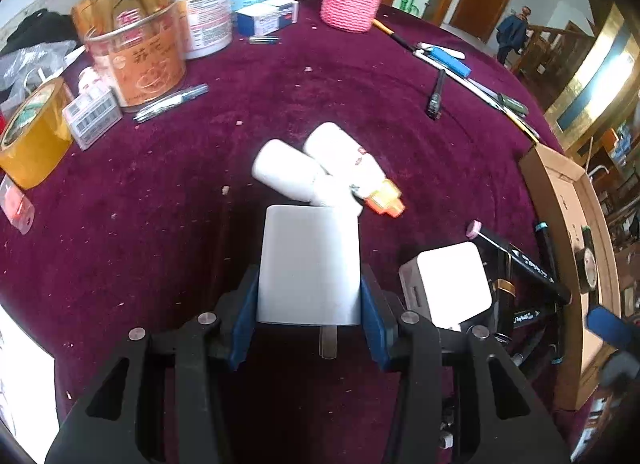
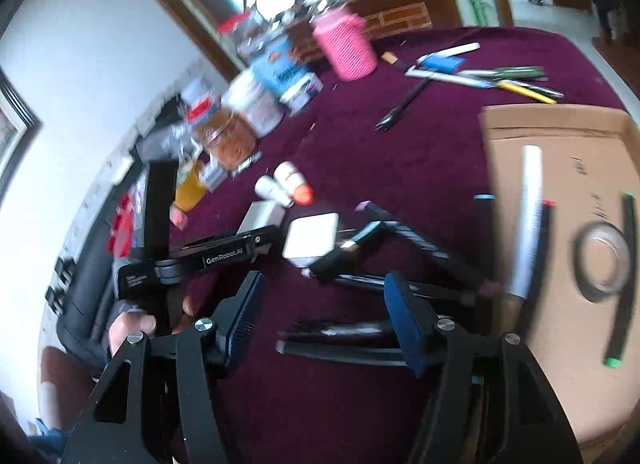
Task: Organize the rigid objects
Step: 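Return to the table and grasp the large white power adapter with the left tool, then grasp the small white square adapter with the right tool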
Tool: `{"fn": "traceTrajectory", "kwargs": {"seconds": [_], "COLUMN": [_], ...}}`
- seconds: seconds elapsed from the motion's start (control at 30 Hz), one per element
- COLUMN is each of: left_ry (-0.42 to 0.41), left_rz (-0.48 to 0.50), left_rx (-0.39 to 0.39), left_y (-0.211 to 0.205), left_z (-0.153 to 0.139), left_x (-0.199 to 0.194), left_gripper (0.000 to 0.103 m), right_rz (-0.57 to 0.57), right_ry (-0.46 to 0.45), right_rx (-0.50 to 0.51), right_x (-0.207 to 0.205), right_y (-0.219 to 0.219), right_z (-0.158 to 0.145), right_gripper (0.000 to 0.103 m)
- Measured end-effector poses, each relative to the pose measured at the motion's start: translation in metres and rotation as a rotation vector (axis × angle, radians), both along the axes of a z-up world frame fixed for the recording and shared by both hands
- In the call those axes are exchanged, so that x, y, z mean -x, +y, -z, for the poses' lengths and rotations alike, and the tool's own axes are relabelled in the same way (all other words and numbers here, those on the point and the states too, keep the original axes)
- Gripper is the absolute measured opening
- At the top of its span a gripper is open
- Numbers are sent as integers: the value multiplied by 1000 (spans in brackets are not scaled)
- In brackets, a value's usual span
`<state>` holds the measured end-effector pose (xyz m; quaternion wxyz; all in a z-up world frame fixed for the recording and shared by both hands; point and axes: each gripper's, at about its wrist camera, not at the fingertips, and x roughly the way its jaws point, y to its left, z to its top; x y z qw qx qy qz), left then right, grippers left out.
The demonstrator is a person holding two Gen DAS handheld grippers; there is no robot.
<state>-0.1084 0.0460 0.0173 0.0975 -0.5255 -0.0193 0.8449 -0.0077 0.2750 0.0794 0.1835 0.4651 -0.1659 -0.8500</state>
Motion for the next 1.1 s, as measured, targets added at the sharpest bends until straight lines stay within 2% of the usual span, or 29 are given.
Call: {"fn": "traceTrajectory", "kwargs": {"seconds": [0.07,0.33,0.47,0.6,0.77,0.97,1.0,1.03,1.1], "left_ry": [4,-24,-29,-33,-35,-27,-25,-23,-23], "left_rz": [-25,-45,-48,-57,-61,-62,-62,-63,-67], "left_rx": [13,-79,-85,-96,-104,-102,-101,-106,-121], "left_y": [-7,-22,-22,-24,-24,-23,-22,-23,-25], "left_z": [-1,-1,-2,-2,-1,-1,-1,-1,-2], "left_x": [1,2,1,2,3,3,3,3,3], "left_gripper": [45,45,45,45,45,45,45,45,45], "right_rz": [-14,-46,-39,-36,-32,-46,-44,-34,-17], "right_ry": [-15,-88,-155,-156,-158,-132,-125,-115,-96], "right_rx": [-50,-243,-241,-267,-357,-338,-329,-312,-274], "right_x": [14,58,73,76,80,80,78,77,75], "right_y": [-22,-75,-75,-82,-87,-83,-82,-79,-73], "right_z": [2,20,35,39,43,47,47,46,40], "right_gripper": [57,57,57,52,46,45,43,23,12]}}
